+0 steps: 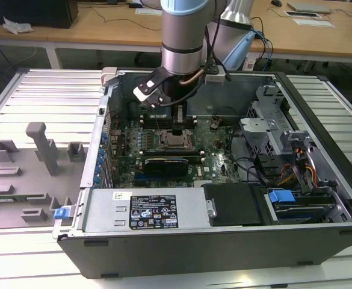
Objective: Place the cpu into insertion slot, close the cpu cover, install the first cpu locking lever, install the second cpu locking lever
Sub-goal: 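Close the cpu cover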
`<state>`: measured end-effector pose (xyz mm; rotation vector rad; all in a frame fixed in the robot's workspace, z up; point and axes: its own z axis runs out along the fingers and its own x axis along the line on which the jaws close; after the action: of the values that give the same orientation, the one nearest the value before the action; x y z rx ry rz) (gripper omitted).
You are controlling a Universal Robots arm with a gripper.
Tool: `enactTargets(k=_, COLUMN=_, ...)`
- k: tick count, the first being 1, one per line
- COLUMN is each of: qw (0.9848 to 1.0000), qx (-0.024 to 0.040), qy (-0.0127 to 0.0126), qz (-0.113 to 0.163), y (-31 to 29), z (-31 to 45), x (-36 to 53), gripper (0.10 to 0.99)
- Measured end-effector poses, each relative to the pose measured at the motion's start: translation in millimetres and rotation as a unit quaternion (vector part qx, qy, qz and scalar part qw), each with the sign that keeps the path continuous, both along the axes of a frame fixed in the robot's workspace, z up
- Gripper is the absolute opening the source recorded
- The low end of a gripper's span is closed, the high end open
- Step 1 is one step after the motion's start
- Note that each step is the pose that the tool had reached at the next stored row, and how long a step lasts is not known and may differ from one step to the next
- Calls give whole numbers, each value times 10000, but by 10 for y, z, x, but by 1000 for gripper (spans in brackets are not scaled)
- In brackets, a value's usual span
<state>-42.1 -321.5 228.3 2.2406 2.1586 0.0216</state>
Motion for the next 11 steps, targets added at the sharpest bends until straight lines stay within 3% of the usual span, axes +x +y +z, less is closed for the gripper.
enactTargets(k=6, qw=10000, qx=1, qy=1, qz=1, y=0, z=-25, x=-6, gripper=106)
enactTargets(k=11, qw=9992, qx=-6, qy=0, qz=402, y=1, z=-27, x=-5, gripper=106)
